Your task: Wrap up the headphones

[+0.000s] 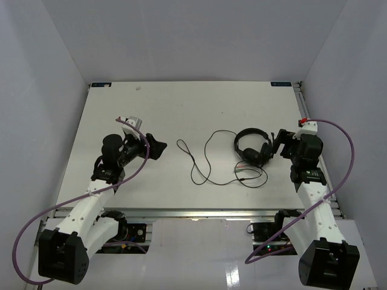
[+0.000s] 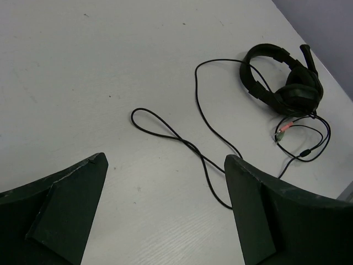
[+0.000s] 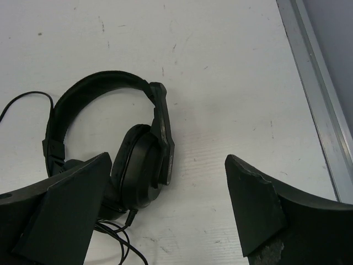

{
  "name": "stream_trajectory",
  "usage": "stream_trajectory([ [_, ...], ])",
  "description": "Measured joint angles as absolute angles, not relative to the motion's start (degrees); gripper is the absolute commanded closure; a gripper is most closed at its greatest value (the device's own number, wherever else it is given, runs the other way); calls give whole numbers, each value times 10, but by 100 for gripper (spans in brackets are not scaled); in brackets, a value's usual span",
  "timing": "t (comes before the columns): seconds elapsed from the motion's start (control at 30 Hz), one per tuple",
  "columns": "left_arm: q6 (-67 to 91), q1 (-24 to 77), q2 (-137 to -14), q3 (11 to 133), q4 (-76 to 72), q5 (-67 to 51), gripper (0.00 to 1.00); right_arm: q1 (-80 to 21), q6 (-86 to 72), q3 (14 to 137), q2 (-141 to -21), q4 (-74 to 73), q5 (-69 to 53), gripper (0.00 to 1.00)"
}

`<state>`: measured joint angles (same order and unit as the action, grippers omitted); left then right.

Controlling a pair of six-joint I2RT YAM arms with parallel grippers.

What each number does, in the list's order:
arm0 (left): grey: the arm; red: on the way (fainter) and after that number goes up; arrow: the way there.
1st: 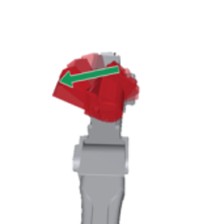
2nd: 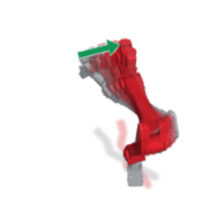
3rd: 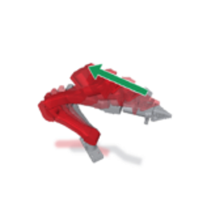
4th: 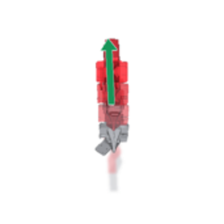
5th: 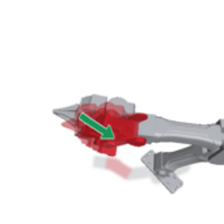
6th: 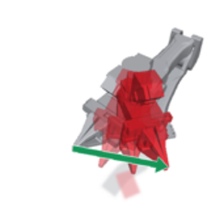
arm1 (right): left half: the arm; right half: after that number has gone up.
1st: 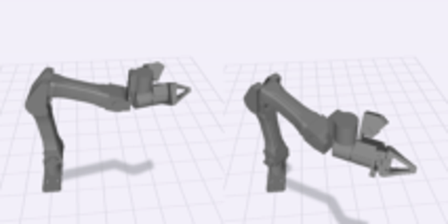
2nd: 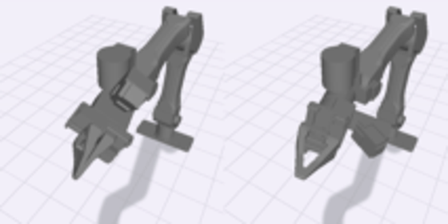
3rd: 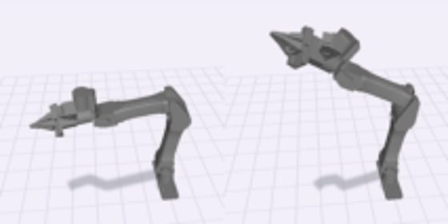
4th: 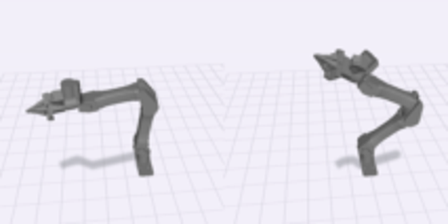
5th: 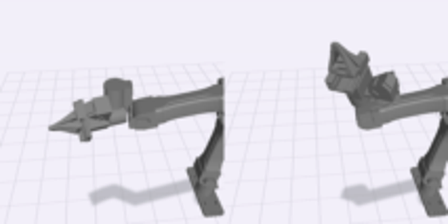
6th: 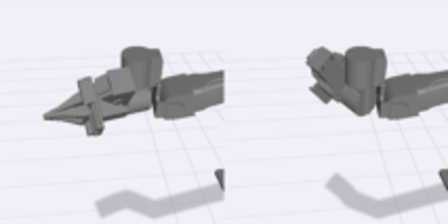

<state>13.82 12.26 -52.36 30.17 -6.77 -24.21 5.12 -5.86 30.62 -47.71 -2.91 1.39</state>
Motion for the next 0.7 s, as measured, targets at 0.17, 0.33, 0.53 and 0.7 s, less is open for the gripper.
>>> stream_trajectory([
  [0.17,131,142,-531,311,-59,-255,2,57,-37,306,-476,-29,-21,10],
  [0.33,124,156,-532,317,-47,-255,2,52,99,322,-491,-49,-176,10],
  [0.53,118,160,-533,319,-38,-255,2,20,218,488,-639,-132,-216,10],
  [0.7,114,160,-534,319,-32,-249,2,18,257,670,-807,-198,-216,10],
])
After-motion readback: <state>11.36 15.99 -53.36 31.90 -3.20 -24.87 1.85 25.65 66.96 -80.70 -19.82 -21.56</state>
